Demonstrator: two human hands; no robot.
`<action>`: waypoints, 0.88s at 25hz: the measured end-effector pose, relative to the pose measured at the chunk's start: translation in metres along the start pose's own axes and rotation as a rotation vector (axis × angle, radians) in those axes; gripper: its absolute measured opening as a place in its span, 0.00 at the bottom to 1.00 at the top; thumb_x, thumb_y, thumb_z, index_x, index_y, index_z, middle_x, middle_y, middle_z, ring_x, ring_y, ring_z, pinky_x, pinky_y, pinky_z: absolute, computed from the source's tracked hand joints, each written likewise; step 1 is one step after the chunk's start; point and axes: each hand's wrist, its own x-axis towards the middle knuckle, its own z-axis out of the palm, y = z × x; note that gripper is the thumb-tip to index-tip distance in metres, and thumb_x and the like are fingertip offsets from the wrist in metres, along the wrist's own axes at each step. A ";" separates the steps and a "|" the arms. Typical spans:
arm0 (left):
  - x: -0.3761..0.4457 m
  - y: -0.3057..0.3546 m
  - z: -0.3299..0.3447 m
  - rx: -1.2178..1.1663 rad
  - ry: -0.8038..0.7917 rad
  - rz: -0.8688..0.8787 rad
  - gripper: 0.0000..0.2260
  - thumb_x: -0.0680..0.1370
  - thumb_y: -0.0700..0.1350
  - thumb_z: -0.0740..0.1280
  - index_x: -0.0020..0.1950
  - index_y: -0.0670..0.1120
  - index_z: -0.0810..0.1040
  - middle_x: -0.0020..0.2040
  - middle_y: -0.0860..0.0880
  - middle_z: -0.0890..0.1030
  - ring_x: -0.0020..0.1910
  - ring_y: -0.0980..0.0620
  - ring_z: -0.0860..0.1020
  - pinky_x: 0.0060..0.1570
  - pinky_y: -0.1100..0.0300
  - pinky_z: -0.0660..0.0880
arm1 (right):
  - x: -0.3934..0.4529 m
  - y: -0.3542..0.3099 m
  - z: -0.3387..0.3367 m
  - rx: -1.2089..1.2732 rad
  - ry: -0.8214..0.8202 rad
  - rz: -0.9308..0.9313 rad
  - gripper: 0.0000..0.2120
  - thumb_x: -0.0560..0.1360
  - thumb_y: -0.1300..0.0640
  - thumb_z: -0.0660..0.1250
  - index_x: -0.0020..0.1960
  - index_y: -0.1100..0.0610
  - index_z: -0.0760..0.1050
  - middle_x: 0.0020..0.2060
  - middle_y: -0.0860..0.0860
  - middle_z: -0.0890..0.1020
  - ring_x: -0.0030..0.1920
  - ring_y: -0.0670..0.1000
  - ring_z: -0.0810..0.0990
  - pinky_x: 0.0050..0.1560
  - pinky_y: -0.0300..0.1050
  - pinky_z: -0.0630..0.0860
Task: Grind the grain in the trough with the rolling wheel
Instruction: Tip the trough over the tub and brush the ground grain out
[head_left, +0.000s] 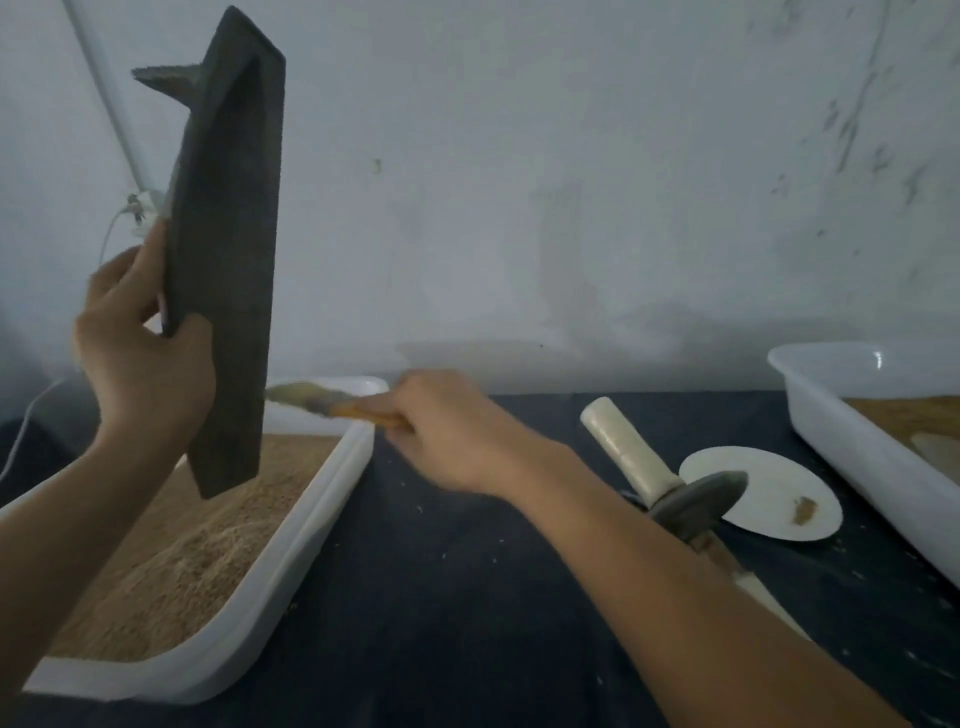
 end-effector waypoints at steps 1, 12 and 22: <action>0.000 0.016 0.002 -0.084 -0.008 -0.012 0.32 0.73 0.34 0.63 0.70 0.62 0.69 0.63 0.63 0.74 0.60 0.56 0.76 0.55 0.55 0.78 | -0.014 0.009 -0.025 -0.003 0.120 0.039 0.23 0.79 0.63 0.59 0.67 0.42 0.72 0.40 0.47 0.74 0.37 0.49 0.76 0.38 0.39 0.72; -0.104 0.084 0.036 -0.682 -0.498 -0.777 0.30 0.71 0.27 0.55 0.61 0.53 0.80 0.48 0.44 0.84 0.39 0.45 0.83 0.33 0.55 0.79 | -0.220 0.106 -0.132 -0.200 0.696 0.697 0.12 0.75 0.50 0.65 0.56 0.39 0.78 0.42 0.44 0.81 0.37 0.54 0.79 0.44 0.54 0.78; -0.216 0.031 0.065 -0.587 -0.812 -1.283 0.32 0.61 0.30 0.62 0.57 0.58 0.81 0.55 0.41 0.82 0.50 0.34 0.80 0.44 0.41 0.78 | -0.249 0.141 -0.065 -0.489 0.365 0.842 0.08 0.77 0.58 0.64 0.56 0.56 0.77 0.47 0.52 0.78 0.39 0.49 0.76 0.41 0.45 0.76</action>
